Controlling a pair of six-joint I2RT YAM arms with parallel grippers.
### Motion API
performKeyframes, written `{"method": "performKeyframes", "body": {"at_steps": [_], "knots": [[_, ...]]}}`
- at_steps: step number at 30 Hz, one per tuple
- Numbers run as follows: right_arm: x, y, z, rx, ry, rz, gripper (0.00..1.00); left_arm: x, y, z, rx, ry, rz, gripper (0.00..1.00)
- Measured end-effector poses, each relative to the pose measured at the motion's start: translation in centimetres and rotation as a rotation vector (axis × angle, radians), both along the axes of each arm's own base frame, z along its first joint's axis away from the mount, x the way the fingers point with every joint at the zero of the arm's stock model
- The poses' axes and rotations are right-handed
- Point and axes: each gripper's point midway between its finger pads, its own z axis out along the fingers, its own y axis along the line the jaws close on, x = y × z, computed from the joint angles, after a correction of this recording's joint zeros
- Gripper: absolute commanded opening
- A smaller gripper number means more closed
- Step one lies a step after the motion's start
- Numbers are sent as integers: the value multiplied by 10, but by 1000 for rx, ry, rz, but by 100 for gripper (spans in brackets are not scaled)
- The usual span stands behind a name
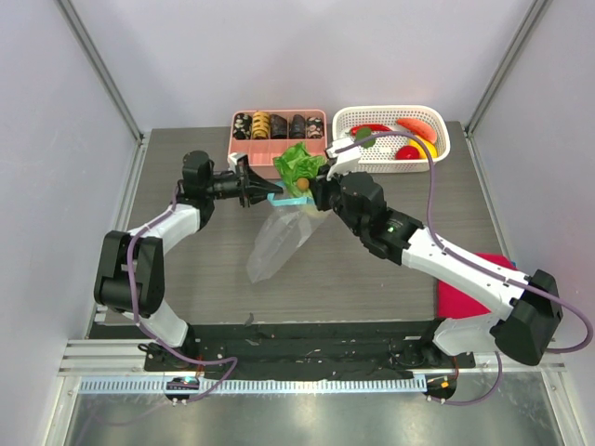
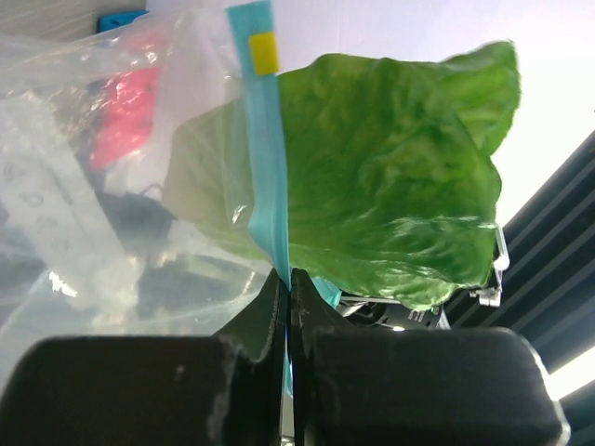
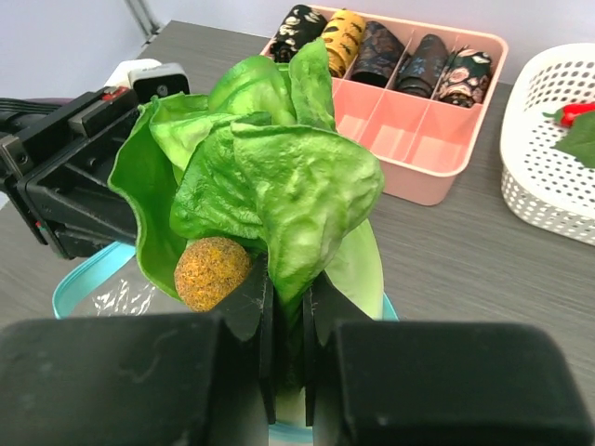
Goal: Place the food in the zip-top bag and seal the zipper
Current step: Place the fake vegetable in the zipper food storage bag.
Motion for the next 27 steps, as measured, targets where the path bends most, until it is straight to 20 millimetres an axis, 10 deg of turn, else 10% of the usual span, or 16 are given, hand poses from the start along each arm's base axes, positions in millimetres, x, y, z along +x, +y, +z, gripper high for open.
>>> {"method": "performKeyframes", "body": {"at_steps": [11,15,27], "knots": [[-27,27,-7,19,40,102,19,-3,11,23,-98,-172,36,0],[-33,29,0,26,20,150,2,-4,13,27,-131,-288,44,0],[-51,38,1,98,99,219,1,1,23,33,-162,-392,115,0]]}}
